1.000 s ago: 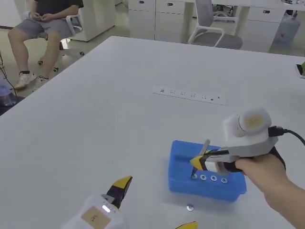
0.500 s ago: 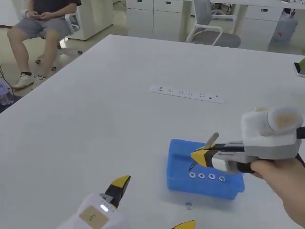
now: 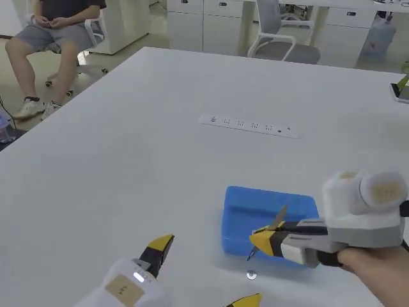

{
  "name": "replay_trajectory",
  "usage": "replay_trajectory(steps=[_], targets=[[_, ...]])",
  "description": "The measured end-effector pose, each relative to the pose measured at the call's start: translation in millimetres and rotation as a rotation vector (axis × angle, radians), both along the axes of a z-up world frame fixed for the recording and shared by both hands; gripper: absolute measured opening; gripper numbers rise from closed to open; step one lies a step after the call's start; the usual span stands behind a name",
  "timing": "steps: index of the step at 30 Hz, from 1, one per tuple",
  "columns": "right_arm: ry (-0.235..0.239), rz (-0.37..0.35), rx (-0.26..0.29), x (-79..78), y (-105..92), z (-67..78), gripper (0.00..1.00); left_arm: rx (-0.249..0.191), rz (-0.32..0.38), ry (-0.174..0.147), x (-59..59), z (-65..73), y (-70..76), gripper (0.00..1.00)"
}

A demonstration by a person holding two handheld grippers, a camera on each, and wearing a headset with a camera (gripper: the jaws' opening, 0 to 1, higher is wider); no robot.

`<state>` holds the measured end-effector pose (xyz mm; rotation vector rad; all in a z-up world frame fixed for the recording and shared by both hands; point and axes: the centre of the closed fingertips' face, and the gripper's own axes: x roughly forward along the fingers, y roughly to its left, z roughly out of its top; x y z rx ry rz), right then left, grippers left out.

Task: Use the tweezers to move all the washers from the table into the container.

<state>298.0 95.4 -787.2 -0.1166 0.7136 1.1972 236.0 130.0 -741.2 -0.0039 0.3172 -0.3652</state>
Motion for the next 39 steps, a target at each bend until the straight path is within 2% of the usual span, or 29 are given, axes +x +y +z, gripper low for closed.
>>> replay_trajectory(steps=[5, 8, 13, 18, 23, 30, 34, 36, 39], targets=[[0.010, 0.009, -0.037, -3.7, -0.8, -15.2, 0.04, -0.001, 0.000, -0.002, 0.2, 0.5, 0.1, 0.83], [-0.025, 0.024, -0.079, -3.0, -2.9, -22.1, 0.04, -0.001, 0.000, -0.002, 0.1, 0.7, -0.1, 0.83], [-0.049, 0.048, -0.112, -5.6, -2.9, -29.4, 0.04, -0.003, 0.005, -0.004, 0.4, 1.6, 0.4, 0.83], [-0.061, 0.043, -0.109, -2.0, -3.5, -30.5, 0.04, -0.004, 0.006, -0.006, 0.4, 0.4, 2.1, 0.83], [-0.038, 0.058, -0.105, -6.4, -1.9, -32.7, 0.04, -0.002, 0.003, -0.005, 0.1, 0.0, 1.9, 0.83], [-0.084, 0.104, -0.132, -10.2, 0.4, -32.9, 0.04, 0.001, -0.001, -0.004, -0.1, 0.3, 0.7, 0.83], [-0.144, 0.170, -0.167, -17.2, 3.1, -33.0, 0.04, 0.002, -0.003, -0.003, -0.1, 0.2, 0.3, 0.83], [-0.192, 0.201, -0.191, -19.1, 4.0, -33.5, 0.04, 0.004, -0.003, -0.003, -0.1, 0.1, 0.3, 0.83], [-0.196, 0.190, -0.180, -22.4, 5.7, -33.7, 0.04, 0.003, -0.002, -0.005, -0.1, 0.6, 0.1, 0.83]])
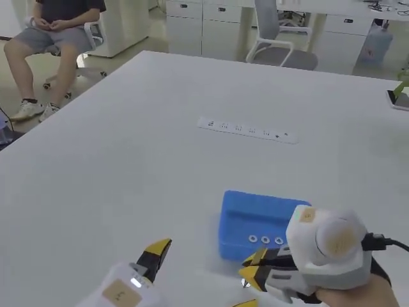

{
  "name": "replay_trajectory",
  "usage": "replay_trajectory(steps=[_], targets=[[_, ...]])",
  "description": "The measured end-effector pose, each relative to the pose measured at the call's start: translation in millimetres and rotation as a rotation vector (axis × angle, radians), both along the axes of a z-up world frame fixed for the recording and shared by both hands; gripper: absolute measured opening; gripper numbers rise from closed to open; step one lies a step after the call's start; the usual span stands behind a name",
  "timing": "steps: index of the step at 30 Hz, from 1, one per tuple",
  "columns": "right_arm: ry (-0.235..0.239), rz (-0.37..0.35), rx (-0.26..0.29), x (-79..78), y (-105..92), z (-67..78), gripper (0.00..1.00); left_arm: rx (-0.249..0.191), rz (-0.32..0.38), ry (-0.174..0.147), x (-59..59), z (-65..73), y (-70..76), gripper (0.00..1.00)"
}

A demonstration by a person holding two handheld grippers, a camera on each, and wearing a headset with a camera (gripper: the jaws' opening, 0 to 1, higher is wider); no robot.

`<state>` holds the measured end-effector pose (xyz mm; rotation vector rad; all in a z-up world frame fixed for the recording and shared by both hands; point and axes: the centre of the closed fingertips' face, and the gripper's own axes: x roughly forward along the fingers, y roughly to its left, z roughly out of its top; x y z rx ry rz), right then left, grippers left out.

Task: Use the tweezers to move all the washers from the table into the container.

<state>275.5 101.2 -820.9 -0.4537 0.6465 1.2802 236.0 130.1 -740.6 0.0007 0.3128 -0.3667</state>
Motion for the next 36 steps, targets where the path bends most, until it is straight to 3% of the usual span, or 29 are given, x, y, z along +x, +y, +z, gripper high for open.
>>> replay_trajectory(steps=[4, 13, 18, 25, 36], targets=[[-0.027, -0.002, 0.005, -3.0, -0.3, 0.8, 0.04, 0.000, 0.001, 0.000, -0.2, -0.4, 0.5, 0.83], [-0.164, 0.055, -0.019, -6.4, 4.4, 1.4, 0.03, -0.004, 0.000, -0.006, -0.6, 1.4, -0.8, 0.83], [-0.193, 0.076, -0.033, -8.3, 3.9, 2.0, 0.03, -0.003, -0.002, -0.007, -1.0, 2.0, -1.6, 0.83], [-0.199, 0.085, 0.026, -13.2, 0.6, 23.6, 0.03, -0.003, -0.001, -0.008, -1.3, 2.1, -1.1, 0.83], [-0.207, 0.052, 0.090, -2.6, -1.0, 62.3, 0.03, -0.006, 0.007, -0.007, -1.1, 1.2, 0.6, 0.83]])
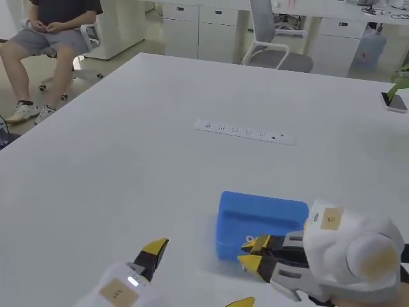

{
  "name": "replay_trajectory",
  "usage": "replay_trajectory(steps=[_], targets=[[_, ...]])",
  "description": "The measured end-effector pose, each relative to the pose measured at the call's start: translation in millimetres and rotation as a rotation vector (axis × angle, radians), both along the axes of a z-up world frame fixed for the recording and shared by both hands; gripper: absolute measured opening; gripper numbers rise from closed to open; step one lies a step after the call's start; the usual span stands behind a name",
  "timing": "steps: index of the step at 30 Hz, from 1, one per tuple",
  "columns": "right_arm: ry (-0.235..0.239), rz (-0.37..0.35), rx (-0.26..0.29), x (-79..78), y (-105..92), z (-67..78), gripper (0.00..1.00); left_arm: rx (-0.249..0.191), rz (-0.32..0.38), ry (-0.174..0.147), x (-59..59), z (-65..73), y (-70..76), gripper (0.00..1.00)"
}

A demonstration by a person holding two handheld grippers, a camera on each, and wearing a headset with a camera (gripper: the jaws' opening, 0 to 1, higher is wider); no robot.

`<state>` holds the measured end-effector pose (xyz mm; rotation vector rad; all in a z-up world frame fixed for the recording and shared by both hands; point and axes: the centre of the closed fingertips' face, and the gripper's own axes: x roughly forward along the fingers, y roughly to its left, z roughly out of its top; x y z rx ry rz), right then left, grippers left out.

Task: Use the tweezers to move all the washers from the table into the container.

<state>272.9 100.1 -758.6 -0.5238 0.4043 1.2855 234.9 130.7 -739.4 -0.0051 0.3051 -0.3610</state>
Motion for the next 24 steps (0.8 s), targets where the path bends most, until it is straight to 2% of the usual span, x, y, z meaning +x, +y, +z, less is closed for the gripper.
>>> replay_trajectory(steps=[6, 9, 15, 17, 22, 24], targets=[[-0.036, -0.009, 0.021, 11.4, 3.4, 17.6, 0.03, 0.004, -0.004, 0.002, 0.2, -0.3, -0.8, 0.83], [-0.041, -0.014, 0.031, 16.2, 5.9, 21.0, 0.03, 0.004, -0.003, 0.003, 0.4, -0.3, -0.5, 0.83], [-0.039, -0.020, 0.052, 25.1, 11.0, 21.8, 0.03, 0.026, -0.019, 0.035, 0.1, -8.0, -2.2, 0.83], [-0.038, -0.022, 0.053, 29.3, 11.7, 20.8, 0.03, 0.019, -0.017, 0.042, 0.3, -8.9, -1.4, 0.83], [-0.039, -0.039, 0.046, 37.2, 11.4, 21.9, 0.03, 0.010, -0.023, 0.032, 0.2, -6.8, -2.5, 0.83], [-0.036, -0.051, 0.059, 41.8, 11.7, 24.4, 0.03, 0.007, -0.030, 0.046, -0.3, -9.3, -3.6, 0.83]])
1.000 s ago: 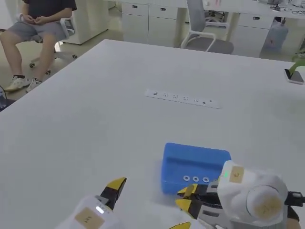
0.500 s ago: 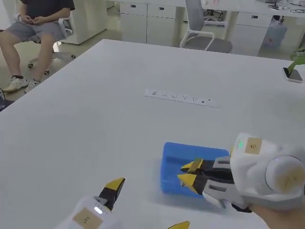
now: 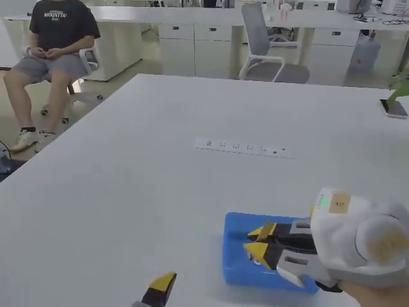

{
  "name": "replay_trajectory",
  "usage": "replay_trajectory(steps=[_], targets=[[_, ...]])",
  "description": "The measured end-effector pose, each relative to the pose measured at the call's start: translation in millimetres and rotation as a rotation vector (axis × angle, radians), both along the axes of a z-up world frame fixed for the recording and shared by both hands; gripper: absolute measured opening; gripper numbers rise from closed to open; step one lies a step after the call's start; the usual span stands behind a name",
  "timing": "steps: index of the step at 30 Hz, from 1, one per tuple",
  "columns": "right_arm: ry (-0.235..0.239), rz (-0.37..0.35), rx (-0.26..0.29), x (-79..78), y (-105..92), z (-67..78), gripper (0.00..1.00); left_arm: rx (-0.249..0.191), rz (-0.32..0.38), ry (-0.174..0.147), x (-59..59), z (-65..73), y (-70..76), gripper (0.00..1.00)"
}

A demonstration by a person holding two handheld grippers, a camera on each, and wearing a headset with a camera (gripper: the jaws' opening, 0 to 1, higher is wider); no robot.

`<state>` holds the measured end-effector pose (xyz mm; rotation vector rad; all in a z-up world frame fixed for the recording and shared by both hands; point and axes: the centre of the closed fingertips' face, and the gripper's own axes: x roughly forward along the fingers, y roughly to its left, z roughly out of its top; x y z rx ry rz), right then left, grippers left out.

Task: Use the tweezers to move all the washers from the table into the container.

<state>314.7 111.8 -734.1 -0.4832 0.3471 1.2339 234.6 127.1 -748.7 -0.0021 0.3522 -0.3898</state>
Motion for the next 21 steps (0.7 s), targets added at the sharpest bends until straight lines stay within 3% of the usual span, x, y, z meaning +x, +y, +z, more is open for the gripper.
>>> replay_trajectory(steps=[5, 10, 17, 21], targets=[[0.010, -0.020, 0.029, 11.7, 1.9, 5.4, 0.03, 0.017, -0.001, -0.002, -0.2, -0.6, 0.1, 0.83], [0.075, -0.058, 0.063, 26.0, 6.3, 0.3, 0.03, 0.005, 0.021, -0.009, 0.2, 1.8, 3.6, 0.83], [0.126, -0.082, 0.058, 36.1, 7.3, -12.6, 0.03, 0.001, 0.033, -0.023, 0.2, 4.5, 5.4, 0.83], [0.139, -0.085, 0.024, 38.5, 5.1, -23.2, 0.03, -0.004, 0.036, -0.024, 0.0, 5.5, 5.4, 0.83]])
